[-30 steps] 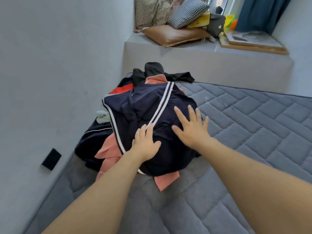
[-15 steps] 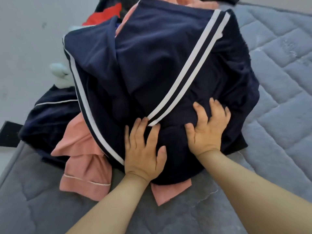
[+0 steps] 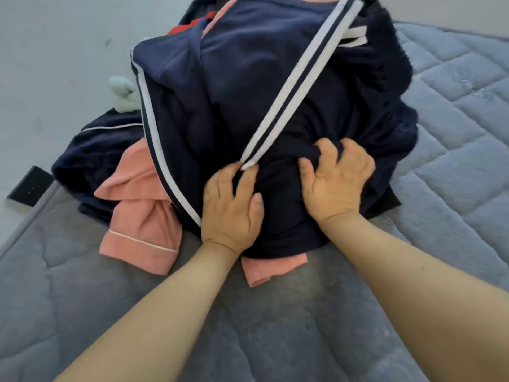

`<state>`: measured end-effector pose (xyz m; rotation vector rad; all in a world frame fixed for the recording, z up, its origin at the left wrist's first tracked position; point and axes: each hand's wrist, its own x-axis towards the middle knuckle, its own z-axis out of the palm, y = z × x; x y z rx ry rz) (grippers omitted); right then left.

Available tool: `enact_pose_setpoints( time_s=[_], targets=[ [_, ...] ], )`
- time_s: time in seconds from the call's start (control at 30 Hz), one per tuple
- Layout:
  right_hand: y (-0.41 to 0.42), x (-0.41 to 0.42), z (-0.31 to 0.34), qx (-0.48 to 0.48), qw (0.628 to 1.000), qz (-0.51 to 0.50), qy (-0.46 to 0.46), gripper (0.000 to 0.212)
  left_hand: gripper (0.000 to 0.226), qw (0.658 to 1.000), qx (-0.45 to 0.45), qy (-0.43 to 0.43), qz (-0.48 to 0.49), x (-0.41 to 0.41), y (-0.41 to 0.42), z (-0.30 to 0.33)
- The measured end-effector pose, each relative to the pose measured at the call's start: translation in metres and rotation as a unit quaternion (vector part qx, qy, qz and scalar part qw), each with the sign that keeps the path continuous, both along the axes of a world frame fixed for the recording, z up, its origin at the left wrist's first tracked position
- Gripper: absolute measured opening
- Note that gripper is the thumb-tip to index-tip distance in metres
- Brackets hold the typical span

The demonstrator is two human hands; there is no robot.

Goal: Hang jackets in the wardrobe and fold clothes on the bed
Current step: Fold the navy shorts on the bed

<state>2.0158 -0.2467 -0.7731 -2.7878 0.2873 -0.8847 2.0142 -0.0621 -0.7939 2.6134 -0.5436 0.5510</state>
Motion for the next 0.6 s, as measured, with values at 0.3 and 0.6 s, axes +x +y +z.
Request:
enact_pose_setpoints(
  time_s=[0.3, 0.6],
  targets=[
    [0.026, -0.160, 0.040, -0.108, 0.955, 0.000, 0.276, 0.047, 0.029, 0.989, 0.111, -0.022, -0.099, -0.069, 0.024, 0.048],
    [0.110, -0.359, 0.090, 0.090, 0.762, 0.090, 0.635, 0.058, 0.034, 0.851, 0.350, 0.327, -0.216, -0.261, 0.123, 0.088]
  ],
)
